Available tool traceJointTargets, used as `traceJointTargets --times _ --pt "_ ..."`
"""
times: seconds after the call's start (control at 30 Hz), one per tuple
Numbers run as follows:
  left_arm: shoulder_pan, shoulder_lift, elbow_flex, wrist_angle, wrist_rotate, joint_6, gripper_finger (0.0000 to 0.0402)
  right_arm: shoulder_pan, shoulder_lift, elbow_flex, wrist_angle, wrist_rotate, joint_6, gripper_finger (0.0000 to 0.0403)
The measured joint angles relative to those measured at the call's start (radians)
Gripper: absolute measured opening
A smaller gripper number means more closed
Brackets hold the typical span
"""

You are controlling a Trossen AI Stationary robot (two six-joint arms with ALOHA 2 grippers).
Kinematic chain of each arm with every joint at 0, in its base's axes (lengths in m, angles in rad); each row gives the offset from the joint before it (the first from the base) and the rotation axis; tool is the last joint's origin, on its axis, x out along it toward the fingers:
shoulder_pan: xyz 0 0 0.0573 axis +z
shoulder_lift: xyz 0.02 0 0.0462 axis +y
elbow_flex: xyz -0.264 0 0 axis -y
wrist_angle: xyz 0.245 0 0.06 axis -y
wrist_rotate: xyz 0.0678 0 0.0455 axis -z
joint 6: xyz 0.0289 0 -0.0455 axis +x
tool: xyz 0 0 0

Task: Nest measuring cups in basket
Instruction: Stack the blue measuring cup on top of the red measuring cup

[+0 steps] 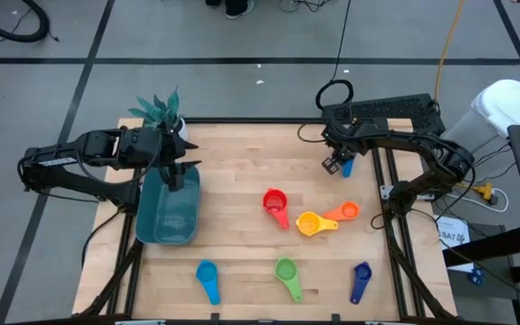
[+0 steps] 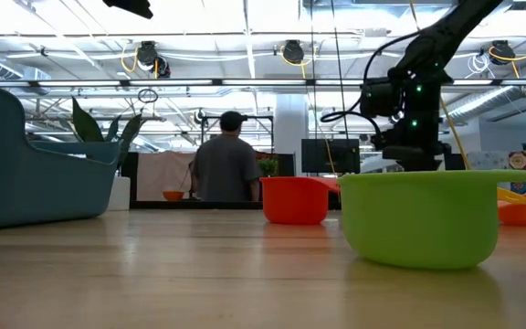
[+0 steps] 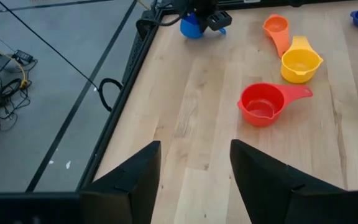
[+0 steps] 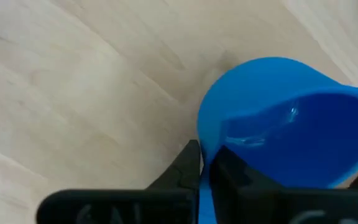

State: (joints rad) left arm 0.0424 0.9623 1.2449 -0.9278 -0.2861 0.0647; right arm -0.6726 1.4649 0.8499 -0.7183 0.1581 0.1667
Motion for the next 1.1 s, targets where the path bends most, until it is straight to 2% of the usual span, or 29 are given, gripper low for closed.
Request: traceJointTargets --times 0.27,0.4,0.53,0.8,0.93,1.1 --pt "0.0 0.0 0.0 0.001 0.0 0.001 0.0201 0.152 -0.057 0.047 -0.022 -0.046 0.034 0.0001" --pt "0.0 0.0 0.0 0.005 -0.001 0.001 0.0213 0.26 -0.088 0.132 -0.073 -0.057 0.079 0.0" --pt "0.0 0.0 0.0 0.006 -0.002 0.001 0.0223 0.389 -0.083 0.258 -0.1 -0.11 0.139 0.0" --pt "0.001 0.0 0.0 0.024 -0.004 0.005 0.0225 0.638 0.054 0.528 -0.157 -0.111 0.218 0.0" --pt "0.001 0.0 0.0 0.025 -0.004 0.004 0.0215 0.697 0.156 0.61 -0.21 -0.118 0.232 0.0" --pt "0.001 0.0 0.0 0.026 -0.004 0.003 0.0202 0.718 0.254 0.663 -0.245 -0.161 0.239 0.0"
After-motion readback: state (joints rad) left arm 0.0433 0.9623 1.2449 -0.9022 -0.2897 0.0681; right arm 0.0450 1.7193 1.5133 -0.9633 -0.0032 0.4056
